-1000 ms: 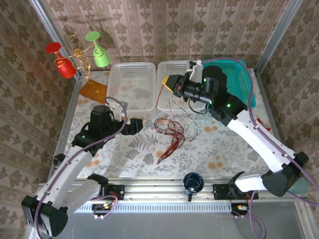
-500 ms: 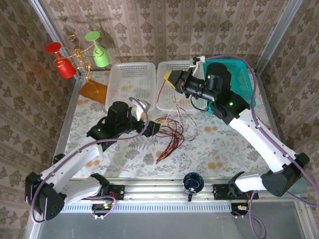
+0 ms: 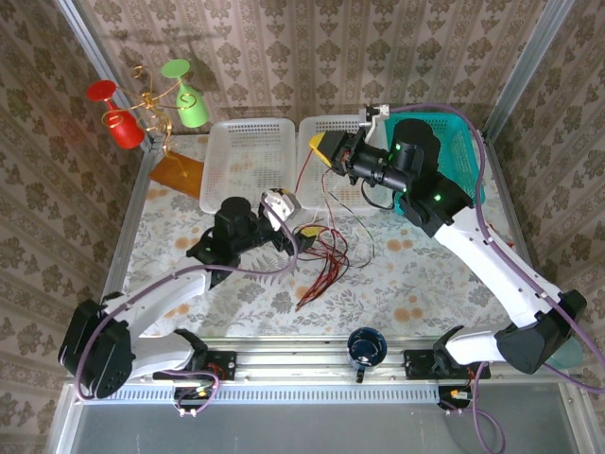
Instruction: Untangle the cables
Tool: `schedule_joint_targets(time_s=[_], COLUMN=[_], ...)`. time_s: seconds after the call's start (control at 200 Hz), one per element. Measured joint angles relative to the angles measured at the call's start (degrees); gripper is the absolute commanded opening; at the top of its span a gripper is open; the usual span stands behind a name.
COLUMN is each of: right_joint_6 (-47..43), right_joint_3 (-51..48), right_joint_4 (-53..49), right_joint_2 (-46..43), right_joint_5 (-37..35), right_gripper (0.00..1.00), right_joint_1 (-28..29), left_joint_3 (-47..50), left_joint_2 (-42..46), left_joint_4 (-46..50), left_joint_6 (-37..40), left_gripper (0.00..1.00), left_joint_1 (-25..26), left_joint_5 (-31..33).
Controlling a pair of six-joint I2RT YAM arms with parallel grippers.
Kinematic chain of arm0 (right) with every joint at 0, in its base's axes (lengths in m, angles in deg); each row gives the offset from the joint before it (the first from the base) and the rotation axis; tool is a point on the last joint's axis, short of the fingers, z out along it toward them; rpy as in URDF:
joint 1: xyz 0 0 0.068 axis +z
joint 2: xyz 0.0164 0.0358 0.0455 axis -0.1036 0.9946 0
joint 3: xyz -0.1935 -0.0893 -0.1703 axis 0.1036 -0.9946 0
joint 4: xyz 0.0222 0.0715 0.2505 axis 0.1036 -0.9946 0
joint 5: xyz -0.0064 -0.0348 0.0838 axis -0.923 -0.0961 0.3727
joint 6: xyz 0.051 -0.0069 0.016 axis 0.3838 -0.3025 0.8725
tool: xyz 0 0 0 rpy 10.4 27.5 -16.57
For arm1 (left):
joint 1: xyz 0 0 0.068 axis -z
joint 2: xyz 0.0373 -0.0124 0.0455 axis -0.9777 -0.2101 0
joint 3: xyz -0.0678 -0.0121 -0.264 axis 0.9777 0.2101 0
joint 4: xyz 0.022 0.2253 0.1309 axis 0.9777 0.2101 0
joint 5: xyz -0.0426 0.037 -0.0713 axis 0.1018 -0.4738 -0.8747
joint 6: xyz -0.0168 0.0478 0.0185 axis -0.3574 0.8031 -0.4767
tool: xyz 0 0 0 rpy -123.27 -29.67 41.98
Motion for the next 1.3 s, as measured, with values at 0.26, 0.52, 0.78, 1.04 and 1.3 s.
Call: schedule_joint_targets(time_s=[0.26,0.52,0.78,1.04,1.3], right_joint_6=[0.17,0.13,0.11,-0.11,-0.55], right_joint_3=[0.0,0.0,0.0,-0.57,-3.48], right_joint_4=[-0.02,-0.02,-0.07,-0.2,-1.79], right_joint_2=[-0.5,-3.17,-3.8,-5.46,-10.19], right_joint_5=[-0.04,-0.22,-0.31,-0.52,-1.33], right_gripper=[0.0,0.0,0.0,0.0,0.0], right_joint_1=[0.0,0.0,-0.22,-1.81,-8.63], left_joint_3=[0.35,-0.02,-2.14,-3.69,-4.87], left_joint_2=[-7.02,-15.98,-20.72,-20.72,-5.4], left_joint_4=[-11.1,-20.13,-25.4,-26.18,-8.17], left_joint_6=[2.34,2.4,-0.85,-2.62,0.28], left_gripper=[0.94,0.68,0.39,0.0,0.0], left_joint_1=[1.42,3.78,5.55,6.4,5.97], left_joint_5=[-0.15,1.42,1.92,3.1,6.84])
